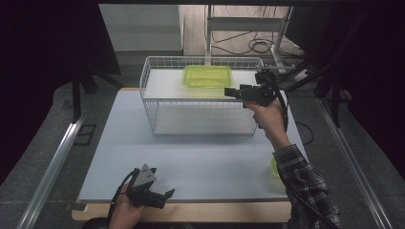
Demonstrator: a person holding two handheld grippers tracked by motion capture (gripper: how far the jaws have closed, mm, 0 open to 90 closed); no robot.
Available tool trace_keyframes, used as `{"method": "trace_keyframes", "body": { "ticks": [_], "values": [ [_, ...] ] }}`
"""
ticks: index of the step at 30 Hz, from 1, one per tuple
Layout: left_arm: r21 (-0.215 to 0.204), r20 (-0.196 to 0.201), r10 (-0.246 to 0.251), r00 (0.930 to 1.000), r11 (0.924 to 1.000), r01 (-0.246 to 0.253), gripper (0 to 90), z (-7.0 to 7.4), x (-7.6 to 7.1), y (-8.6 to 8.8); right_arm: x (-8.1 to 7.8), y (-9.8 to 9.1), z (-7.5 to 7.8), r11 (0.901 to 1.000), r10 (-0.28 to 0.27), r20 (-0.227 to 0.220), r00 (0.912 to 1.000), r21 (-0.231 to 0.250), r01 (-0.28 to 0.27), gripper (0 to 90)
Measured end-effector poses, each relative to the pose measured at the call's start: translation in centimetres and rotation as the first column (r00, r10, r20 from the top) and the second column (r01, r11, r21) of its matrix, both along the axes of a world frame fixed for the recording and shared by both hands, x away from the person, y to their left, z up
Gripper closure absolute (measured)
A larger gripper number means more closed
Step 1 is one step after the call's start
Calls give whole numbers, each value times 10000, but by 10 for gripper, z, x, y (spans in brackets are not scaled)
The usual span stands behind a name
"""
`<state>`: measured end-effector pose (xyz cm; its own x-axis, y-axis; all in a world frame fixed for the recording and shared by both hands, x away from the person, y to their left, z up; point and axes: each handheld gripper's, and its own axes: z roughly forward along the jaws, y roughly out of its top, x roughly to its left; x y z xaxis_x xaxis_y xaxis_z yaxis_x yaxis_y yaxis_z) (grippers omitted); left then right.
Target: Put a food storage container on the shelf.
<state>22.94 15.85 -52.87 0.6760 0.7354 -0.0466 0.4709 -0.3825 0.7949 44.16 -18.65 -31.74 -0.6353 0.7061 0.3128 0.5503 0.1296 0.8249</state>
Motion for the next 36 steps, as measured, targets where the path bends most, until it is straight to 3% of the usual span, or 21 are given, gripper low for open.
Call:
{"method": "trace_keyframes", "body": {
  "ticks": [15, 26, 36],
  "values": [
    [103, -11, -102, 9999, 9999, 102, 3, -1, 0, -2, -31, -8, -19, 9963, 635, 550, 9965, -614, -601, 136],
    [125, -64, -93, 9999, 9999, 94, 3, 0, 0, -2, -57, -11, -43, 9808, 1220, 1084, 9866, -1653, -1032, 97],
    [221, -44, -82, 10000, 9997, 83, 4, 0, -1, -3, -79, -20, -66, 9741, 1380, 1078, 9845, -1948, -1152, 90]
  ]
}}
